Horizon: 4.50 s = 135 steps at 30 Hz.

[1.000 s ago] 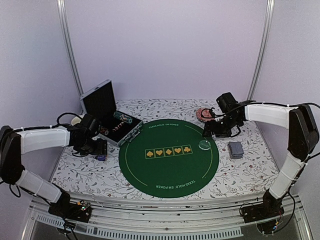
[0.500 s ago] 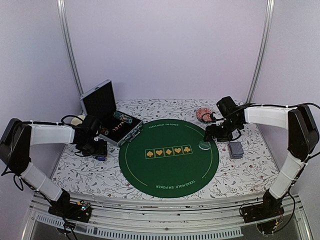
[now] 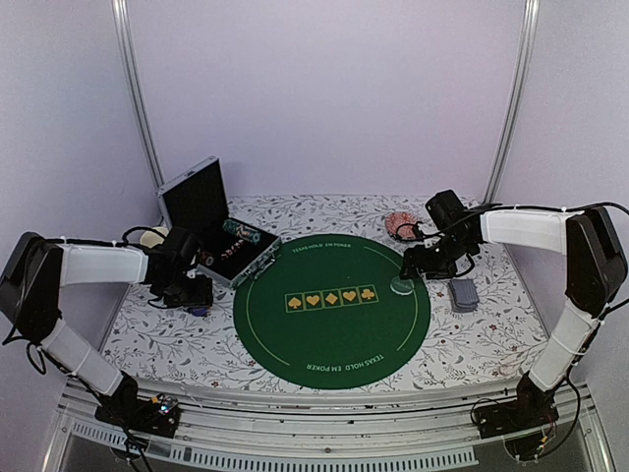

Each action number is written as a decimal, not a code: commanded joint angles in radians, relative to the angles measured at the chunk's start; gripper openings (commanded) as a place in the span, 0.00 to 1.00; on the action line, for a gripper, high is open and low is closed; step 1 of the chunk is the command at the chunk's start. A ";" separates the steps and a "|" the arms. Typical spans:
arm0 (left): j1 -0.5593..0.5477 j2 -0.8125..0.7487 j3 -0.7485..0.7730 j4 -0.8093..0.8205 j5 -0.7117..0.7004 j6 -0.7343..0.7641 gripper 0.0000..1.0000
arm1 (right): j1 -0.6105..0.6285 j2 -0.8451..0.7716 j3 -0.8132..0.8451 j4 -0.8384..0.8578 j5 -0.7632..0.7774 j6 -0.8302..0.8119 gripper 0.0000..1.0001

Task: Distribute texas hold em gaming equipment
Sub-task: Place the dealer button in the dealer area, then pick up the small blind button from the center of the board.

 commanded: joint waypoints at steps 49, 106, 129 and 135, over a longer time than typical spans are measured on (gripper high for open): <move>-0.047 -0.035 -0.059 -0.073 -0.046 -0.040 0.65 | -0.001 0.005 -0.030 0.005 -0.030 -0.045 0.80; -0.064 -0.062 -0.023 -0.122 -0.067 -0.020 0.49 | -0.001 -0.010 -0.061 -0.002 -0.040 -0.047 0.80; -0.412 -0.274 0.117 -0.095 -0.017 0.207 0.40 | -0.001 -0.115 -0.044 0.003 -0.111 -0.034 0.80; -0.586 -0.210 0.131 -0.009 0.036 0.286 0.39 | 0.000 -0.154 -0.064 -0.007 -0.112 -0.023 0.80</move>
